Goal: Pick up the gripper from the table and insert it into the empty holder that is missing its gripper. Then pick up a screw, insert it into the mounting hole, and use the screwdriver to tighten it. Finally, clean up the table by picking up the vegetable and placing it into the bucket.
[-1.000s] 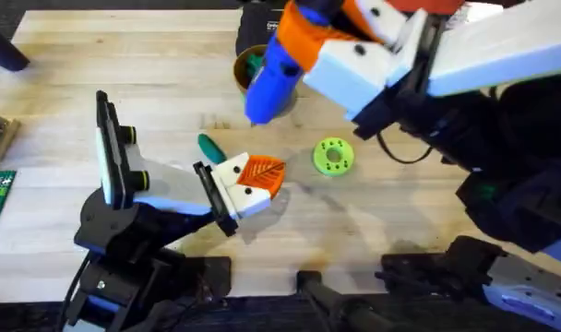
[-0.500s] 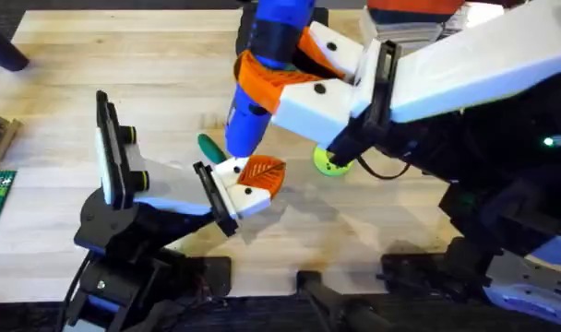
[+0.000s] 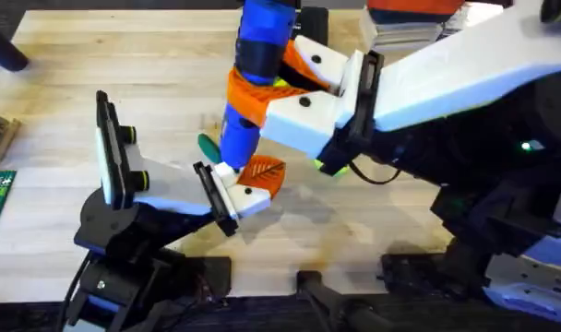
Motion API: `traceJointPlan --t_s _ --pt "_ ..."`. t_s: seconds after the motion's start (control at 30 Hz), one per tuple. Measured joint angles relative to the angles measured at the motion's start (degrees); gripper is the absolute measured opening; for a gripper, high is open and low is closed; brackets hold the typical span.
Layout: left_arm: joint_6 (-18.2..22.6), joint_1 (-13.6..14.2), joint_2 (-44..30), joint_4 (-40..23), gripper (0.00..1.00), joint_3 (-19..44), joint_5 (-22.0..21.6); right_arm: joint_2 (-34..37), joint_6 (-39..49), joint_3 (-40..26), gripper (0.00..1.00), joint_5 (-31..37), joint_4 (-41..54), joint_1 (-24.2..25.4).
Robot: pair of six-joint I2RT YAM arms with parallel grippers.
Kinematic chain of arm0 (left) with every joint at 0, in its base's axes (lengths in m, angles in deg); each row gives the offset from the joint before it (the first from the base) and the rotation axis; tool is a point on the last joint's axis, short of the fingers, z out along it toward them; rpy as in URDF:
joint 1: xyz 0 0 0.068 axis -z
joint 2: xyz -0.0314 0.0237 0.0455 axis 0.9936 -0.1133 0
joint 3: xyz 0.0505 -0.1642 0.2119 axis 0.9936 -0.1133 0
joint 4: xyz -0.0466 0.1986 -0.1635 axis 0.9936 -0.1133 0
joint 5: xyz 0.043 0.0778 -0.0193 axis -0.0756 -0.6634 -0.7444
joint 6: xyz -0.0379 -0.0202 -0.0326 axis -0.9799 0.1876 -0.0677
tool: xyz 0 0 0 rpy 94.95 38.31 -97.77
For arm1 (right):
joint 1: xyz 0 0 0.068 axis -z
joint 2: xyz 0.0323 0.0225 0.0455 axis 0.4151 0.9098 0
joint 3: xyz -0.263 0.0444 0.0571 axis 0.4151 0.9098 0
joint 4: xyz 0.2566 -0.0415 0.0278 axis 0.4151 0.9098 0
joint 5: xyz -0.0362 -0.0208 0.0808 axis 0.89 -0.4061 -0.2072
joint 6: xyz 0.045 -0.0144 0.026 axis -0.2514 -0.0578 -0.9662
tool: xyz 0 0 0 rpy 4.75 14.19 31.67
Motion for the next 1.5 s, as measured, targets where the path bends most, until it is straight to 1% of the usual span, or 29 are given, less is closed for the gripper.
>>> traceJointPlan --t_s 0.4,1.5 --pt "0.0 0.0 0.0 0.0 0.004 0.0 0.0 0.0 1.6 0.0 0.17 0.0 0.0 0.0" --pt "0.0 0.0 0.0 0.0 0.004 0.0 0.0 -0.6 1.6 0.0 0.166 0.0 0.0 0.0"
